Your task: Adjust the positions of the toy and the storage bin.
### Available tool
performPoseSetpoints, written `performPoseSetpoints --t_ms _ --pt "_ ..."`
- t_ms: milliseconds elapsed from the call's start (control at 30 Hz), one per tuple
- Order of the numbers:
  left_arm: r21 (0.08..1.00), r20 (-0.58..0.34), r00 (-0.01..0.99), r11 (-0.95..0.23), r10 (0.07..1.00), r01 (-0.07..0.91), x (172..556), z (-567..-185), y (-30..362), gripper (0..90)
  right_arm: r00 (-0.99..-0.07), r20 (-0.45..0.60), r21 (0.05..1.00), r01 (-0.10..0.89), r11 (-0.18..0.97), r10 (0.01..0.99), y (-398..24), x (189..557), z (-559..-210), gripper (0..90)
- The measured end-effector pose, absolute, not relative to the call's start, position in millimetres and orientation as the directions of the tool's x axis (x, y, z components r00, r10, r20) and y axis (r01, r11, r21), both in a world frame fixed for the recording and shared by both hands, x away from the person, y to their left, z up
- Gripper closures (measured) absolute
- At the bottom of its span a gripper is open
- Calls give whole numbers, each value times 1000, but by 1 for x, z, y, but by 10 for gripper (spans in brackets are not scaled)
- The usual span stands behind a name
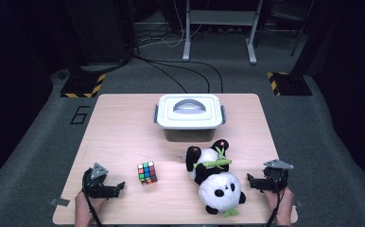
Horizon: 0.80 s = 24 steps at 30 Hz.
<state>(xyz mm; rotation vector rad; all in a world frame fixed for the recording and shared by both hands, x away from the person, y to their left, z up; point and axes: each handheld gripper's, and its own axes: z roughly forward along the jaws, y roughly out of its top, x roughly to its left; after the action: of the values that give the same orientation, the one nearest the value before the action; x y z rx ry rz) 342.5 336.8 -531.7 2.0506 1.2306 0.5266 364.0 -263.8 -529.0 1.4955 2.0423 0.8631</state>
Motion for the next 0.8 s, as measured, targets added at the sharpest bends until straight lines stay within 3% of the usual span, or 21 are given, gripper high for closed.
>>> performPoseSetpoints --t_ms 800 --pt "719 1 497 -346 868 603 344 -531 338 21 -309 -2 721 658 215 951 -263 365 -529 15"
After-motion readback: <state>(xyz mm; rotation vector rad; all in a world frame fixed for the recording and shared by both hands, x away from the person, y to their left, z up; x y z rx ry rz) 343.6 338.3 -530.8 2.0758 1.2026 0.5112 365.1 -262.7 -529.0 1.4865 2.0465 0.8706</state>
